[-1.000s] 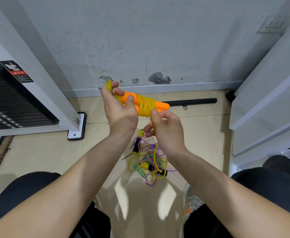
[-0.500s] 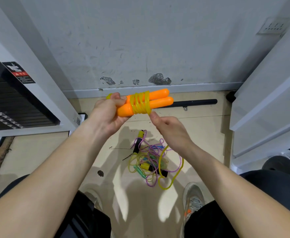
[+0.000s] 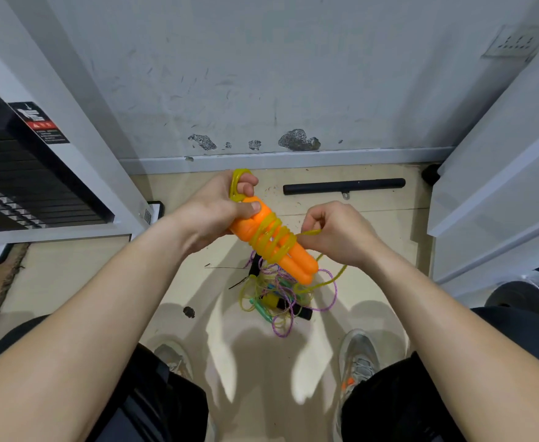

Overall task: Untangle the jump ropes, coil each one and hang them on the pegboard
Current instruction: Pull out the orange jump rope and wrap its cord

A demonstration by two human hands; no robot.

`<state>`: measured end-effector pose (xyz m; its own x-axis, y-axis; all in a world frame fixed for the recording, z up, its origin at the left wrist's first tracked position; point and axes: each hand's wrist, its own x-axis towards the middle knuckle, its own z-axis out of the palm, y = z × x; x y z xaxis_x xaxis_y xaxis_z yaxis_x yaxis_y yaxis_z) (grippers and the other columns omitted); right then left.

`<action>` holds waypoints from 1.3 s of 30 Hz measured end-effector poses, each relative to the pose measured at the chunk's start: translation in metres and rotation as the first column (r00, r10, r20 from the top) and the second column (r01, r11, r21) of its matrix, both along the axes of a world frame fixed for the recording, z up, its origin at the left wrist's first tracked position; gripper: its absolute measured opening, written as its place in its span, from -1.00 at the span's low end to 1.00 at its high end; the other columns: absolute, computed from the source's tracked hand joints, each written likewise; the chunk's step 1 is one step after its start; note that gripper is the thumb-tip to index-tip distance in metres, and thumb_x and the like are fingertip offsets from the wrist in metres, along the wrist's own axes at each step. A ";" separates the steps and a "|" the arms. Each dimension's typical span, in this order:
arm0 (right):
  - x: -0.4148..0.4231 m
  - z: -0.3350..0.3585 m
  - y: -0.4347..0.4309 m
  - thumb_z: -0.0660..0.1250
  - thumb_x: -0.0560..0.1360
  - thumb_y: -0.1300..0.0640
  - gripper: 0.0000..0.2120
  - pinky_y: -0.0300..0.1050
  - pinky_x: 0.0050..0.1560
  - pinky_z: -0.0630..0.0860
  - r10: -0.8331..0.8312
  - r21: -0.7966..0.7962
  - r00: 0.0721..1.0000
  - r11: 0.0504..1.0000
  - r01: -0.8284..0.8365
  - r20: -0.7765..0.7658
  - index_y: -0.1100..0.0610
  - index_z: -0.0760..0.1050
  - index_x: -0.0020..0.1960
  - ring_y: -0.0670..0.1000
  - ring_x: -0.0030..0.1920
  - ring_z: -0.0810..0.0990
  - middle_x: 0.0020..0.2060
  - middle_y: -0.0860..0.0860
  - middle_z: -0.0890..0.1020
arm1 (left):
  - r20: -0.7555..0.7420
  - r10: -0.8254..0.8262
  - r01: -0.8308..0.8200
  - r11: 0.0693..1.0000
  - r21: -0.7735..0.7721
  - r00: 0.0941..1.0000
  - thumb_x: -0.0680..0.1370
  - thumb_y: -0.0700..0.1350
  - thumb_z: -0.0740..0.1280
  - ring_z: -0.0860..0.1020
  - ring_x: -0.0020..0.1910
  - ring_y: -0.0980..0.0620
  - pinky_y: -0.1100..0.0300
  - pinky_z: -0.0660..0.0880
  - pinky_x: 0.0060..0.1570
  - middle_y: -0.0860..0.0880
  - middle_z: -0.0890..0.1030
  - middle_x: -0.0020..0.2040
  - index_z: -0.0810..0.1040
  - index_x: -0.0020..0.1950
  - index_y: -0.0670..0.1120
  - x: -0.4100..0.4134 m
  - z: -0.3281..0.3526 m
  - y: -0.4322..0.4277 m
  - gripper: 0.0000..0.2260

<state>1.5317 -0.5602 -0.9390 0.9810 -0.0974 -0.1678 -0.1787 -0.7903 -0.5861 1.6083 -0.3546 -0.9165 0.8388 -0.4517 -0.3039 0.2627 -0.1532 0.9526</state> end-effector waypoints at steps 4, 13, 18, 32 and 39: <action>0.003 -0.001 0.005 0.48 0.34 -0.16 -0.66 -0.10 -0.30 0.36 -0.045 -0.125 0.999 0.991 0.044 -0.010 0.06 0.47 -0.34 -0.02 -0.28 0.51 -0.42 -0.09 0.54 | 0.234 -0.061 0.023 0.987 0.160 0.970 0.49 -0.33 0.42 0.46 -0.11 0.08 0.19 0.48 -0.18 0.09 0.46 -0.07 0.44 0.23 -0.06 -0.002 -0.003 -0.003 -0.63; 0.006 -0.003 0.019 0.25 0.52 0.23 -0.82 -0.11 -0.34 0.39 -0.132 0.494 0.984 0.852 0.175 -0.121 0.19 0.59 -0.20 -0.02 -0.38 0.41 -0.41 -0.03 0.52 | 0.610 0.032 -0.291 0.898 0.331 0.792 0.54 -0.30 0.33 0.43 -0.02 0.08 0.37 0.31 -0.16 0.03 0.47 0.02 0.38 0.29 -0.06 -0.008 -0.009 -0.023 -0.64; -0.001 -0.002 0.039 0.16 0.53 0.27 -0.71 -0.09 -0.24 0.48 -0.190 0.637 0.982 0.757 0.148 -0.002 0.07 0.64 -0.03 -0.02 -0.37 0.51 -0.30 0.09 0.62 | 0.690 0.273 -0.498 0.855 0.144 0.670 0.50 -0.30 0.31 0.44 0.10 0.06 0.28 0.35 0.12 0.01 0.47 0.11 0.38 0.29 -0.12 -0.006 -0.020 -0.025 -0.62; -0.014 -0.020 0.056 0.07 0.69 -0.03 -0.65 -0.14 -0.23 0.30 -0.280 0.586 0.954 0.793 0.167 0.106 -0.05 0.59 -0.07 -0.12 -0.37 0.37 -0.45 -0.16 0.38 | -0.138 0.733 -0.746 0.649 -0.149 0.666 0.57 -0.35 0.32 0.49 -0.07 0.06 -0.11 0.58 0.12 0.08 0.42 -0.08 0.35 0.16 -0.04 0.007 -0.019 -0.037 -0.71; -0.008 -0.006 0.033 0.22 0.50 -0.39 -0.43 -0.06 -0.22 0.24 -0.185 0.580 0.979 0.790 0.200 -0.086 0.05 0.34 -0.42 0.01 -0.39 0.29 -0.41 0.08 0.32 | -0.494 0.484 -0.642 0.735 -0.218 0.723 0.58 -0.41 0.24 0.61 0.06 -0.16 -0.07 0.63 -0.39 -0.21 0.54 0.26 0.35 0.41 -0.12 0.018 -0.004 -0.014 -0.57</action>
